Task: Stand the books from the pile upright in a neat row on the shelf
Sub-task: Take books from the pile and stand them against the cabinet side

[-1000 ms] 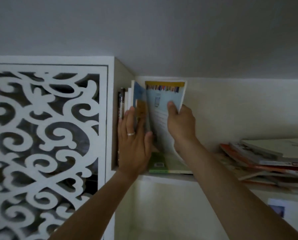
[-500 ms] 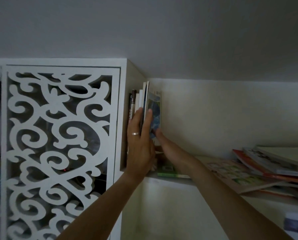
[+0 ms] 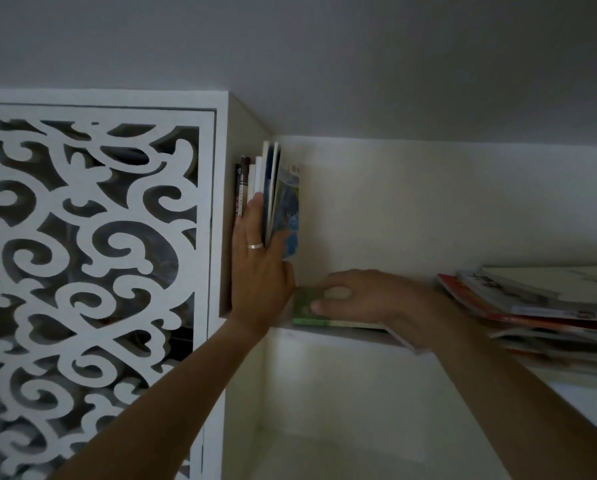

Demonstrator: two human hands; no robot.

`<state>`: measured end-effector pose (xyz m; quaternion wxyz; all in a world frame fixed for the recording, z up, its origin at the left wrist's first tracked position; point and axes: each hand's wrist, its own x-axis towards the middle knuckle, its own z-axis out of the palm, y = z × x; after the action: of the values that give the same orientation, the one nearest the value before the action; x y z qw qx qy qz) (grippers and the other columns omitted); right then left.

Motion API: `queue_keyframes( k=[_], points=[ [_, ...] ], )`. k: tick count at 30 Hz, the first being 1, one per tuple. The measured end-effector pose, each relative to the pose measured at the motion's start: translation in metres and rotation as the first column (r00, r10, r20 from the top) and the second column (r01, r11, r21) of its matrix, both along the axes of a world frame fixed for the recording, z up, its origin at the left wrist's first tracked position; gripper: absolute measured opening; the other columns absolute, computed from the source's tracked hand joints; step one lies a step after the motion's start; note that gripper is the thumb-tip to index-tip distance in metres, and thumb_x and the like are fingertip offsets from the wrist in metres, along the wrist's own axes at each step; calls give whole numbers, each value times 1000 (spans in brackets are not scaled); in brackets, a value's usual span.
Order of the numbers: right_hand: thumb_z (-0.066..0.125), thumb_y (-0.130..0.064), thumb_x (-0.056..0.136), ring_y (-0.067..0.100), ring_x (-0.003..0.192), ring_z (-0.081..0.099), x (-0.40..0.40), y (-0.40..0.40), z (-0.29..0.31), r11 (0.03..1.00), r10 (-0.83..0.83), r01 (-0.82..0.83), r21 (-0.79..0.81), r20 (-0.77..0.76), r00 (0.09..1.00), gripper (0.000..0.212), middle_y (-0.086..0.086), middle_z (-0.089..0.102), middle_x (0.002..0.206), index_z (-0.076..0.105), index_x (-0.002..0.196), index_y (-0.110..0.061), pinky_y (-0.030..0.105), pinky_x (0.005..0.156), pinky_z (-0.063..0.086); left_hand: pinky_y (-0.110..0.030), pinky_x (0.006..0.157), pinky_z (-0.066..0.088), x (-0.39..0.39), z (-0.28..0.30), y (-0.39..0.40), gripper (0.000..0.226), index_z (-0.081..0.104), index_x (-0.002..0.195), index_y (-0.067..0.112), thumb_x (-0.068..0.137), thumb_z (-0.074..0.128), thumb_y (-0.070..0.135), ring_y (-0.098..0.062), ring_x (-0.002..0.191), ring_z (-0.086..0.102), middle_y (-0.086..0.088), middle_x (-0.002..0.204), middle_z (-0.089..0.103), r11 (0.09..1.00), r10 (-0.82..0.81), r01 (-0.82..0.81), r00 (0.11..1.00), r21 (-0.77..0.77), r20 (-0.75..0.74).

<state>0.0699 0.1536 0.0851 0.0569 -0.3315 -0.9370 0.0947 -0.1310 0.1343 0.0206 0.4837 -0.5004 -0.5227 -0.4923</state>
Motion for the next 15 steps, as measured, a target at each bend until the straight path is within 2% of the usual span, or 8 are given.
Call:
queue_keyframes(
  k=[3,5,6,7,9,11,13,15],
  points=[
    [58,-81,77,15,156,12,60,-3,22,986,-162,157,45,411,897,107,-9,8,170,6,162,-41,36,125,13,-58,119,33,-2,0,0,57,62,138,11,82,67,1,-39,154,22,-22,167,20,999,32,-32,999,-18,13],
    [73,-77,68,21,156,12,90,2,24,961,-278,237,145,533,799,123,-7,5,171,-2,161,-45,39,124,17,-58,118,33,-1,0,1,58,59,141,10,84,66,2,-40,154,22,-23,167,20,999,29,-29,999,-23,14],
    [80,-69,70,25,155,18,99,4,21,944,-329,281,171,543,773,123,-5,8,171,1,160,-46,39,122,24,-58,119,33,-1,0,1,59,58,143,11,85,65,2,-40,154,22,-22,167,19,999,29,-28,999,-24,15],
    [82,-59,76,26,151,28,106,7,17,933,-360,309,185,522,773,114,-3,16,170,7,161,-46,36,117,31,-58,119,32,0,0,1,60,57,144,10,85,65,2,-41,154,23,-22,167,19,999,31,-31,999,-22,14],
    [71,-40,92,23,135,47,114,12,13,933,-346,266,244,392,853,74,-3,39,159,33,156,-41,29,102,42,-59,119,31,1,0,1,63,56,144,10,83,67,0,-42,152,25,-23,167,20,999,37,-37,999,-16,10],
    [57,-31,100,19,107,61,115,17,17,923,-267,196,333,185,946,32,0,63,133,62,132,-26,27,82,45,-59,120,30,3,0,0,65,54,146,10,83,68,1,-43,152,26,-23,167,19,999,39,-39,999,-16,25],
    [51,-32,103,15,79,59,106,21,19,898,-206,198,392,-22,978,21,4,68,104,67,109,-19,27,62,41,-59,120,29,5,0,-1,61,53,146,8,86,66,6,-42,152,24,-23,167,18,999,34,-34,999,-13,32],
    [48,-37,104,18,71,55,86,28,14,838,-189,295,460,-262,946,21,5,64,93,63,106,-22,30,55,36,-60,121,27,6,0,-2,56,53,146,7,91,60,13,-40,154,22,-22,168,17,1000,11,-10,999,-12,30]
  ],
)
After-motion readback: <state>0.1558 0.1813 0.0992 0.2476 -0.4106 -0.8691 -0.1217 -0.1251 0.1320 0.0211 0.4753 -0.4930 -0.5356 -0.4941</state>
